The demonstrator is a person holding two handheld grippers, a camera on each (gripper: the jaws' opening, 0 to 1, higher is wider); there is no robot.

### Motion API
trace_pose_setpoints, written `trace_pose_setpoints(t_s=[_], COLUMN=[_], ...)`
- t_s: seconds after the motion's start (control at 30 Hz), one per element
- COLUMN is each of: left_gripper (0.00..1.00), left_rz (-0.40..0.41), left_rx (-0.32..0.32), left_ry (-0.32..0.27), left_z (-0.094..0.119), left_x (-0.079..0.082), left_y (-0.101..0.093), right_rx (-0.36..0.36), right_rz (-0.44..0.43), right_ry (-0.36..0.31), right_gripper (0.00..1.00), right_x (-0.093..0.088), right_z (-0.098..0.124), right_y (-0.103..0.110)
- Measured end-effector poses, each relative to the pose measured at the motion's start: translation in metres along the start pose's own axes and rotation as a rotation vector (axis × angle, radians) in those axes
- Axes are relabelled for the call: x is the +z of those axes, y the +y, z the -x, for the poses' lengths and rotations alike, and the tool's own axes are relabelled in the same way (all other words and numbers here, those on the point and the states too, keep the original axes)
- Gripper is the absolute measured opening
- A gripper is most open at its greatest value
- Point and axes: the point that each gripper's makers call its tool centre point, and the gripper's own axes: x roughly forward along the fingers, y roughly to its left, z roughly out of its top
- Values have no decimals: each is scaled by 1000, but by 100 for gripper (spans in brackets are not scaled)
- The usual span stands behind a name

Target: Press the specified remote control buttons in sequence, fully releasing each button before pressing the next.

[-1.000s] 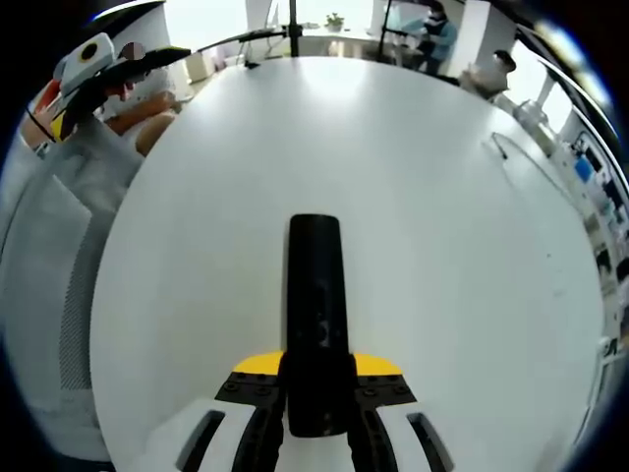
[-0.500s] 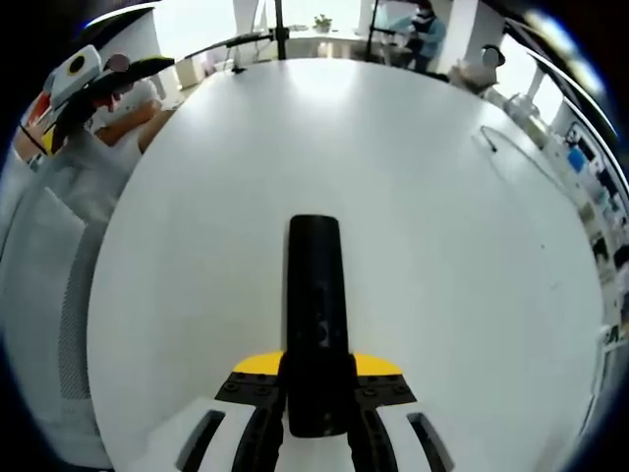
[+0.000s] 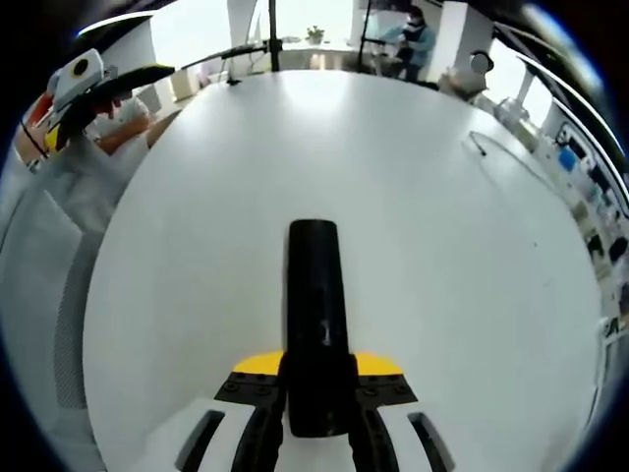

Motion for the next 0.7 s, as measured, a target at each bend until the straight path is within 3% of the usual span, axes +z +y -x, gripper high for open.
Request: trace_pose_setpoints(t_s=[0.13,0.23,0.3,0.53,0.7], left_gripper=[99,99,99,99,99], left_rz=[-4,-4,-2,-5,0], left_rx=[0,3,4,-3,4], left_ry=[5,6,8,20,22], left_z=[0,0,0,-1,0], left_x=[-1,-1,-2,-4,-4], left_y=[0,1,1,-1,0], right_rx=[-7,-2,2,-24,-68], right_rz=[-42,-220,-282,-357,-452], right_ry=[-41,-121,-165,-251,-344], right_gripper=[22,23,24,32,45], right_x=[2,8,9,10,16], right_z=[0,1,2,3,6], right_y=[0,-2,-2,-4,-11])
